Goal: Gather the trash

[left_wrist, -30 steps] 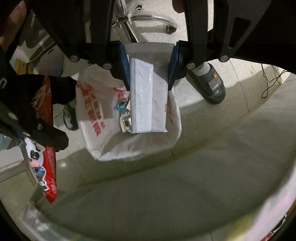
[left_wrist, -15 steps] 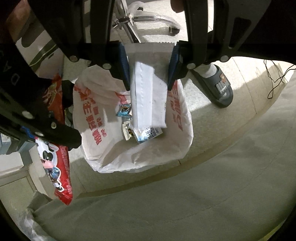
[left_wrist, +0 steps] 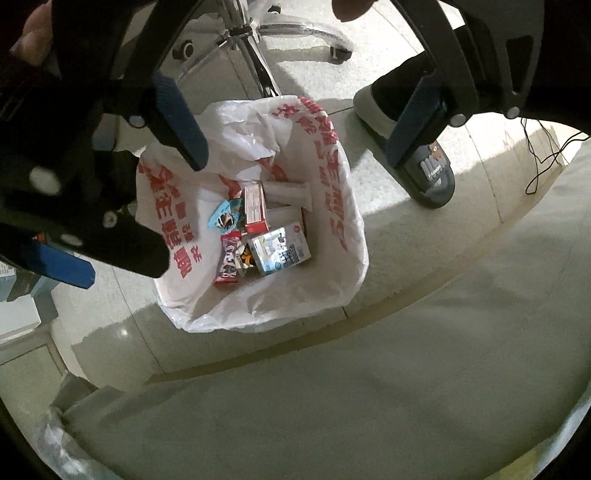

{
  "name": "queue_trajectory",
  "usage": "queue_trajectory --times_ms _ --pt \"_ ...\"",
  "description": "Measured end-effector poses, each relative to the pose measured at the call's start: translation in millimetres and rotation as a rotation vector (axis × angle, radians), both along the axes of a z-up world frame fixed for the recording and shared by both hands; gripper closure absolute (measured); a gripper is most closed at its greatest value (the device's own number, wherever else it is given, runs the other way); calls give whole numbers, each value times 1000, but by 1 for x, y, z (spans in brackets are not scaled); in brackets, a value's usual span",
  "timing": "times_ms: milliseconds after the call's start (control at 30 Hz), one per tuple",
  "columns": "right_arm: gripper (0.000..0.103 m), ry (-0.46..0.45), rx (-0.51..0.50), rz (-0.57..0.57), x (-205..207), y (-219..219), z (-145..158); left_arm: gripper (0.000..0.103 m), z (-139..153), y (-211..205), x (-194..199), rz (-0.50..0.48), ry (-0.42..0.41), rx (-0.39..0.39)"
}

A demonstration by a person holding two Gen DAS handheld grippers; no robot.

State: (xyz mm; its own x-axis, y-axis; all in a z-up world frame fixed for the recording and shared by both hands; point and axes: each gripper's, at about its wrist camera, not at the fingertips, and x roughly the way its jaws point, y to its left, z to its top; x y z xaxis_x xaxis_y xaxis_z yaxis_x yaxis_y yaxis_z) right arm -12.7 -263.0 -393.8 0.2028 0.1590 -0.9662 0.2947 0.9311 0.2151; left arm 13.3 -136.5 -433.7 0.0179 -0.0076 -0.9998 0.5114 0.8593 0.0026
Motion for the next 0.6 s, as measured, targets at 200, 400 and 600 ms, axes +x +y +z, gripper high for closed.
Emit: queue_trajectory --times_ms 200,400,600 --pt "24 -27 24 -11 -5 -4 10 8 10 7 1 26 -36 -3" --pt "18 -84 18 19 -10 -1 34 8 29 18 3 75 -84 -17" --pt "13 -153 12 19 -14 -3 76 8 68 32 5 118 -202 -35"
